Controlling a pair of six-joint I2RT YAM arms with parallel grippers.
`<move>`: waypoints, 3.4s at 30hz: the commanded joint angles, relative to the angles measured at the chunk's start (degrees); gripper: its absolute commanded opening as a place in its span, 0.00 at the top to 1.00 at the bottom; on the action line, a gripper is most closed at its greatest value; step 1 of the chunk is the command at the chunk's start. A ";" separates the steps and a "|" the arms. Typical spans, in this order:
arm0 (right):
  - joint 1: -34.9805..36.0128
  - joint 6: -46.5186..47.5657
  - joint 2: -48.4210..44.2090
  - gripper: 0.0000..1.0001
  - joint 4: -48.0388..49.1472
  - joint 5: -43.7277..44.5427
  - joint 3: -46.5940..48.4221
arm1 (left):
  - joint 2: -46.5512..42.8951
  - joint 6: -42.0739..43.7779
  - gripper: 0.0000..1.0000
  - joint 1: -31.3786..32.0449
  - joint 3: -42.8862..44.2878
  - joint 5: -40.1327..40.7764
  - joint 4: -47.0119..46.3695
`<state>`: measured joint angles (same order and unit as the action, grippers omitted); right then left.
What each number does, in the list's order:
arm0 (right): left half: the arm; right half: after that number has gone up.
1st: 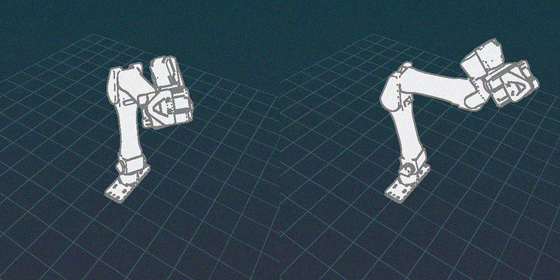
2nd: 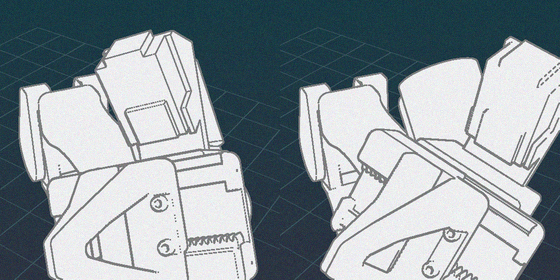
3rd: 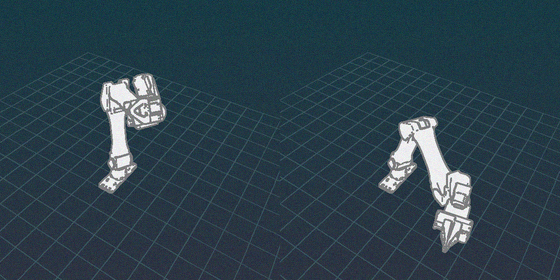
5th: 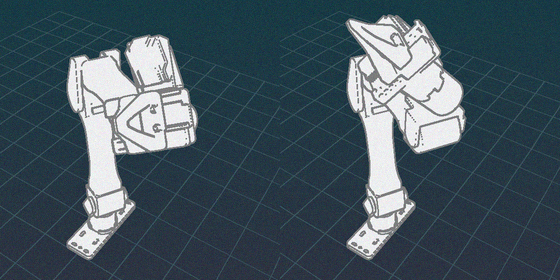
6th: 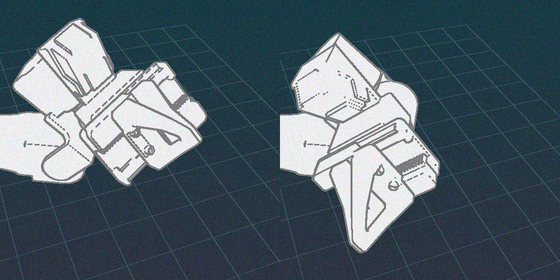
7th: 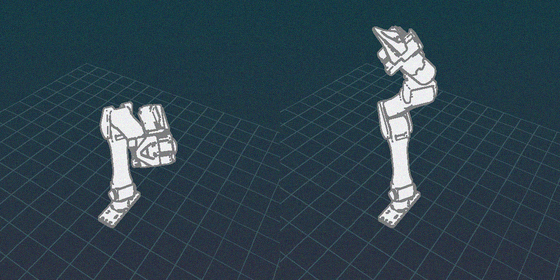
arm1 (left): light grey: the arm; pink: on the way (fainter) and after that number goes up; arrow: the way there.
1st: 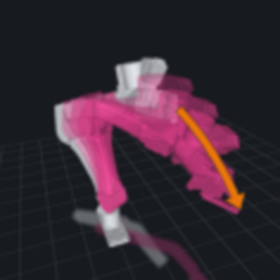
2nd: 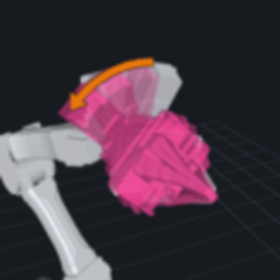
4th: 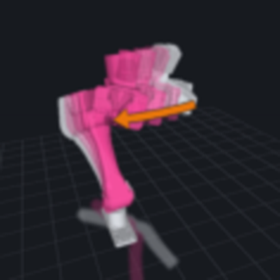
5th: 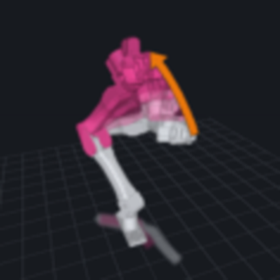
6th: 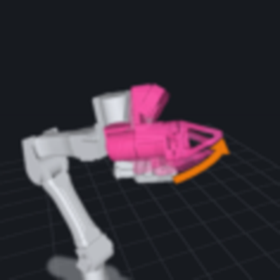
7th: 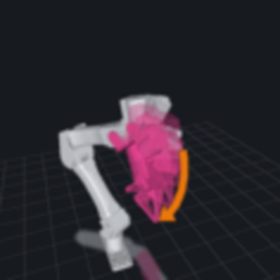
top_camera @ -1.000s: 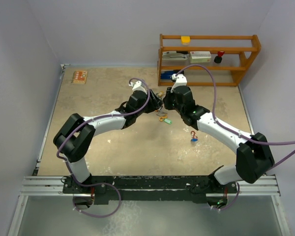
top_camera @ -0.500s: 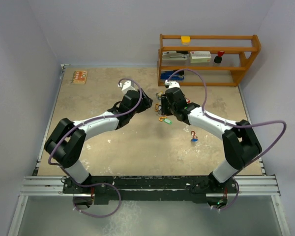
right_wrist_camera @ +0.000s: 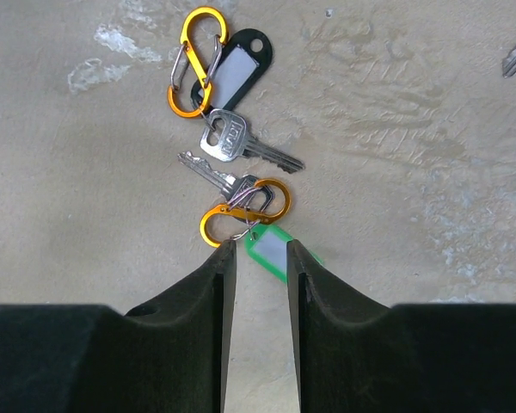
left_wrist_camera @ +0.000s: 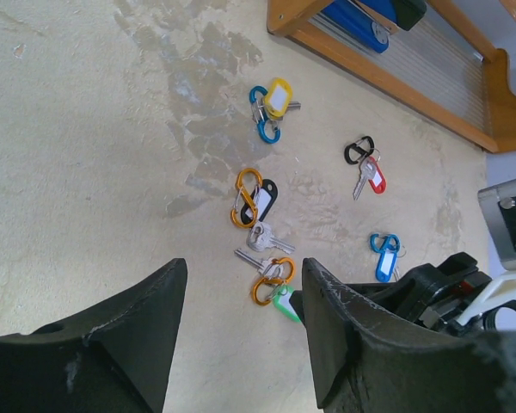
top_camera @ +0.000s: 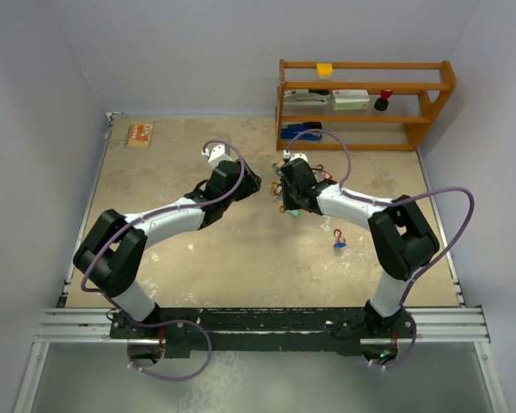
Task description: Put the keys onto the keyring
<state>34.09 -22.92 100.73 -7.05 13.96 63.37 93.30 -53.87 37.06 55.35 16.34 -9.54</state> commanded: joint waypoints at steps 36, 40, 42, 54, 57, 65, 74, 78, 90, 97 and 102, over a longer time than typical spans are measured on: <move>0.19 0.91 4.98 0.89 1.76 0.07 4.67 | -0.24 0.56 0.47 -1.81 -0.76 -1.58 -2.94; 0.19 1.68 2.42 0.97 1.55 3.31 4.42 | -0.25 0.46 0.47 -1.90 -0.66 -1.81 -3.05; 0.17 1.91 0.72 0.99 1.62 3.84 3.94 | -0.35 0.43 0.47 -1.90 -0.65 -1.86 -3.07; 0.19 2.39 1.50 0.74 0.45 2.14 4.30 | -0.66 0.14 0.47 -1.90 -1.04 -2.21 -3.38; 0.19 2.52 2.67 0.69 -0.12 1.45 5.06 | -0.72 0.17 0.48 -1.90 -1.02 -2.35 -3.31; 0.19 2.61 4.57 0.72 0.19 0.46 5.19 | -0.70 0.42 0.47 -1.99 -1.10 -2.36 -3.20; 0.19 2.70 5.68 0.77 0.50 -0.07 5.45 | -0.18 0.43 0.48 -2.35 -1.16 -2.71 -3.38; 0.19 2.66 6.05 0.83 0.59 -0.06 5.53 | -0.02 0.43 0.47 -2.44 -1.16 -2.87 -3.53; 0.19 2.79 5.98 0.95 0.38 -0.45 5.53 | -0.04 0.43 0.48 -2.61 -1.23 -2.98 -3.56; 0.28 3.72 1.61 1.00 1.27 -0.39 4.04 | -0.33 0.37 0.47 -2.71 -1.25 -2.98 -3.56; 0.53 4.56 -5.20 1.00 0.91 0.45 2.32 | -1.38 0.27 0.48 -2.74 -1.23 -2.98 -3.14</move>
<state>34.13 -19.84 103.33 -7.11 13.80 65.89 93.32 -53.89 34.87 54.46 13.67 -10.26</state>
